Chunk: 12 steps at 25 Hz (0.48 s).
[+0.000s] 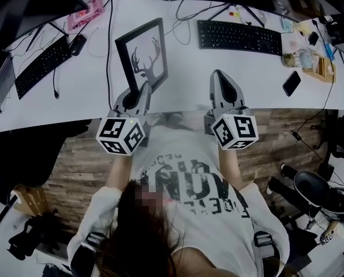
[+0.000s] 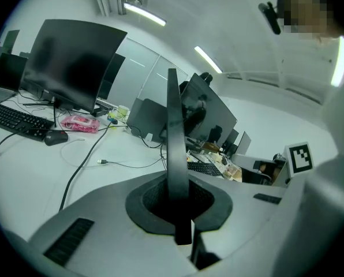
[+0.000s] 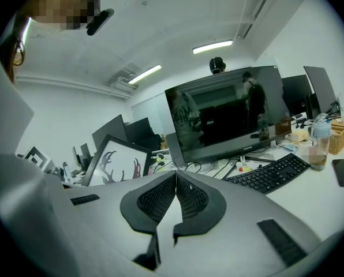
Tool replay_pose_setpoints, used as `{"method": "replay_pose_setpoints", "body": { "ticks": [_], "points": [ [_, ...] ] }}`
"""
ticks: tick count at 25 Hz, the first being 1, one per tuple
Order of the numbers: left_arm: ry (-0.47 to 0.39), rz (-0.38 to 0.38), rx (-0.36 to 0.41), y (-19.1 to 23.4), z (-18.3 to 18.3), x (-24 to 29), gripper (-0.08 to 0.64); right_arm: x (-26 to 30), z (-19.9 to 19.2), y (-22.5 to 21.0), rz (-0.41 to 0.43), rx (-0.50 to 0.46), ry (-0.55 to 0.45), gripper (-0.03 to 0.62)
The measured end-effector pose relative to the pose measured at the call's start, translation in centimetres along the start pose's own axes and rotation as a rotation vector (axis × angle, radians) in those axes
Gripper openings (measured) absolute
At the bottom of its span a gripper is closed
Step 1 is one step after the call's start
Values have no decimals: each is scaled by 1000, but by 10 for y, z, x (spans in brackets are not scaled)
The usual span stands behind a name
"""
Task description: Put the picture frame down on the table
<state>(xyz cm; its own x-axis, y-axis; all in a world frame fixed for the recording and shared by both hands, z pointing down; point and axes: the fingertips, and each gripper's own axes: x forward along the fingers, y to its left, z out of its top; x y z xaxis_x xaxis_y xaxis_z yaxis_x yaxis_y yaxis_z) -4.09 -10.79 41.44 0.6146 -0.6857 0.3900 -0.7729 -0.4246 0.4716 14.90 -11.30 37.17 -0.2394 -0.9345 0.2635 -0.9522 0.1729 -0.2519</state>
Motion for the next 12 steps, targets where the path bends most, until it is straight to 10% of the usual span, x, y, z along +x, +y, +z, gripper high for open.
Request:
{"method": "replay_pose_setpoints", "body": {
  "ticks": [12],
  "points": [
    [146,-45,-94,-3,-53,21,8,-12,-24,-7,-35,30,49,2]
  ]
}}
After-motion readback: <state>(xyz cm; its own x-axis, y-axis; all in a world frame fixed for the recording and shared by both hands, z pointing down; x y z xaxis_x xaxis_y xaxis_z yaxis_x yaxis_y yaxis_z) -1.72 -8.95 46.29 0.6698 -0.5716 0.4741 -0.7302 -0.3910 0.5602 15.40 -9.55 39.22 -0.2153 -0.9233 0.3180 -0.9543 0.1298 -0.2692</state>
